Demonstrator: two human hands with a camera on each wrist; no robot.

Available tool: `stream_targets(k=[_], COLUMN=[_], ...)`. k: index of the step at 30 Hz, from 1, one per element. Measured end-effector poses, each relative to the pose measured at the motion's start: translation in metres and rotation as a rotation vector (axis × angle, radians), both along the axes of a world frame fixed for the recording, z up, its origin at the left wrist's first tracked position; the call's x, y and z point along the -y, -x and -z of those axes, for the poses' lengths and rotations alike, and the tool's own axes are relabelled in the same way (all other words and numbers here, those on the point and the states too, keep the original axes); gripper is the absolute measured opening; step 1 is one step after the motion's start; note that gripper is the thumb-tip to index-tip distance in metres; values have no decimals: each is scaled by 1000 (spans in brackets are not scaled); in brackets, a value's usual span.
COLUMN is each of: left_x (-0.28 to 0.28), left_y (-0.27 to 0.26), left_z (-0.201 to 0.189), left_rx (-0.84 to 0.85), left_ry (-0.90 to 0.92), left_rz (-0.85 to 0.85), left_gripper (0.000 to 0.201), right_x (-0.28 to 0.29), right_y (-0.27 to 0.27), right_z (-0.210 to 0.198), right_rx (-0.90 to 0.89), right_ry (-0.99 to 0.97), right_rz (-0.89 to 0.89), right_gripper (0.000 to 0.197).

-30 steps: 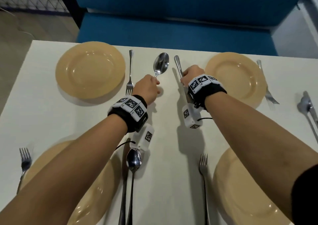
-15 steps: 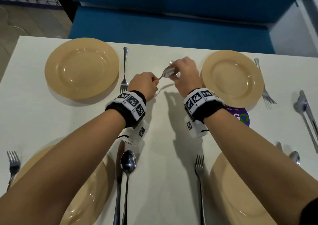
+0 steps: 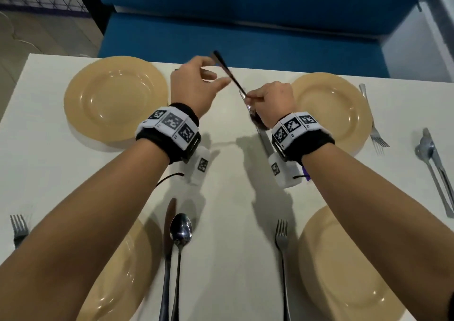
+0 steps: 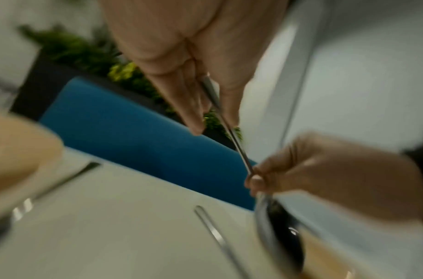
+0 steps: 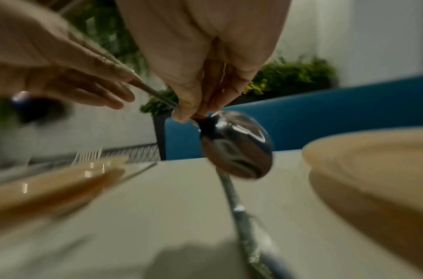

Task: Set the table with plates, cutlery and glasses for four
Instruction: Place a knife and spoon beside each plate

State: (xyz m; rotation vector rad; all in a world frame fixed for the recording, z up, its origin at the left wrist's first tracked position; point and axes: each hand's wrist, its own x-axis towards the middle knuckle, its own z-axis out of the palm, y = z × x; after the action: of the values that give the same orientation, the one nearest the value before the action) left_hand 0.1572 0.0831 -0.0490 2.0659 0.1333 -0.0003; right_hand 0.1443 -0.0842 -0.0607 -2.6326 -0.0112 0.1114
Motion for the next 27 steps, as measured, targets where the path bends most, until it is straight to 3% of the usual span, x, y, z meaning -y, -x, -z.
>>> stream_targets(k=[3, 7, 10, 14, 21, 27], left_x=[18, 31, 34, 47, 67, 79], left_y=[2, -6, -15, -18, -26, -27], left_z=[9, 24, 37, 59, 72, 75], left_rx=[-131, -195, -311, -465, -446, -416], left_ry=[292, 281, 235, 93, -130, -115], left_rz=[42, 10, -51, 4, 70, 78], left_gripper=[7, 15, 15, 21, 23, 16], right_x=[-10, -7, 5, 8, 14, 18], right_y=[4, 0, -2, -2, -10, -17], right_z=[3, 14, 27, 45, 59, 64], right_rx=[-77, -200, -185, -265, -168, -123], right_ry=[-281, -365, -221, 36, 38, 74], right_rz=[76, 107, 205, 132, 159, 178], right_gripper=[25, 24, 23, 31, 35, 21])
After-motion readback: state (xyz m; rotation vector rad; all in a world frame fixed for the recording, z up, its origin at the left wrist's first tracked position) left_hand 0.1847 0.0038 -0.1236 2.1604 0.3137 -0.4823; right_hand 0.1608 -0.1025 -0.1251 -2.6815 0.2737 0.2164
